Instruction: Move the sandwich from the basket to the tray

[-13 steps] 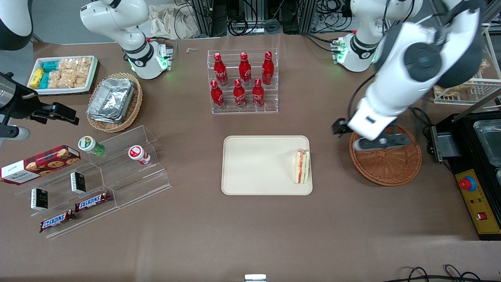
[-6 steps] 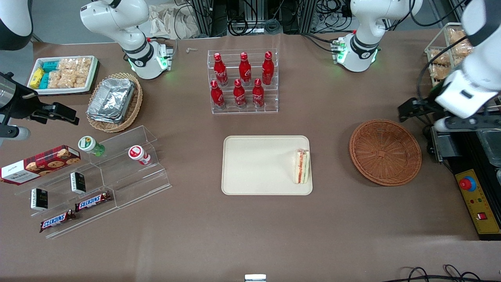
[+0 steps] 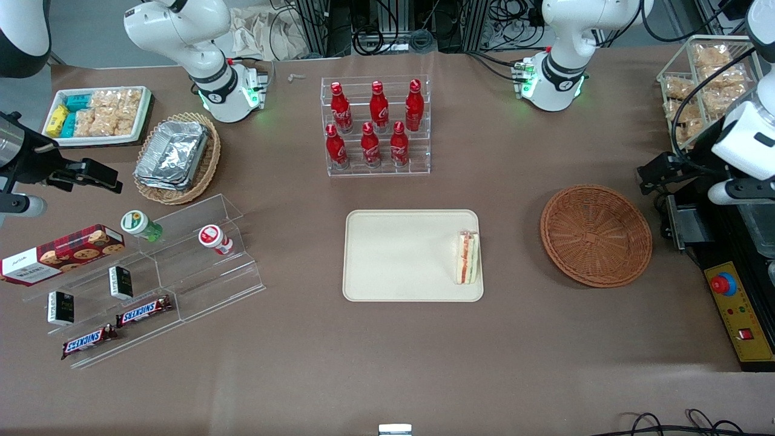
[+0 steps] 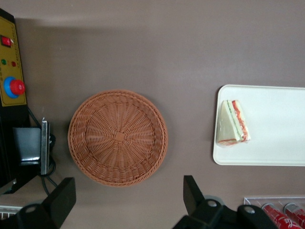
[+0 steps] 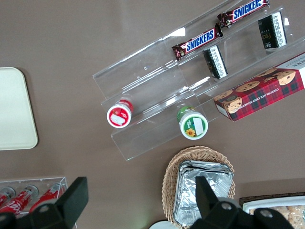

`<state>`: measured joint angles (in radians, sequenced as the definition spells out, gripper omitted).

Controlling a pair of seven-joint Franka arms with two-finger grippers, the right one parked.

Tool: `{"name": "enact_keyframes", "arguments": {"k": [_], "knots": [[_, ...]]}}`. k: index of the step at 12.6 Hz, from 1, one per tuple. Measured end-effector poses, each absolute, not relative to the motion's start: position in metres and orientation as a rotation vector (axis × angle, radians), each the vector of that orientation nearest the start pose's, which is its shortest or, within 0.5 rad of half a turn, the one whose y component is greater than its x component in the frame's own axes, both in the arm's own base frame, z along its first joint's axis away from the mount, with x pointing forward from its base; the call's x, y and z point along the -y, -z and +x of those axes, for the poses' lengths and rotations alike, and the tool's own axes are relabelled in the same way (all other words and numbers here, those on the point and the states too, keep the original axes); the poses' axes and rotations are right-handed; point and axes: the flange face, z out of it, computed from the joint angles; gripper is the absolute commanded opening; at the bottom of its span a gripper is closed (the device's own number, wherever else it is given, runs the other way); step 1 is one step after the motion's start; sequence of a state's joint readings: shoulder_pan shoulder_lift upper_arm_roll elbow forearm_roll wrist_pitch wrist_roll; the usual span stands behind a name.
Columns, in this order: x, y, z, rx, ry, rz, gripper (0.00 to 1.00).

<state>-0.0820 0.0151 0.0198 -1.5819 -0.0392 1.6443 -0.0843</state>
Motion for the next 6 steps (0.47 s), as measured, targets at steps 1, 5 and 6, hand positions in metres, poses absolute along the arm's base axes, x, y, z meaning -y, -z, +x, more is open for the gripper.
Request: {"name": "enact_keyframes", "arguments": {"k": [1, 5, 6], "knots": [[0.0394, -0.6185, 0.5674, 0.038, 0.072, -3.183, 1.00], [0.0409, -0.6199, 0.5662, 0.033, 0.045, -3.181, 1.00], [0.0415, -0.6200, 0.5648, 0.030, 0.029, -3.180, 1.00]]}}
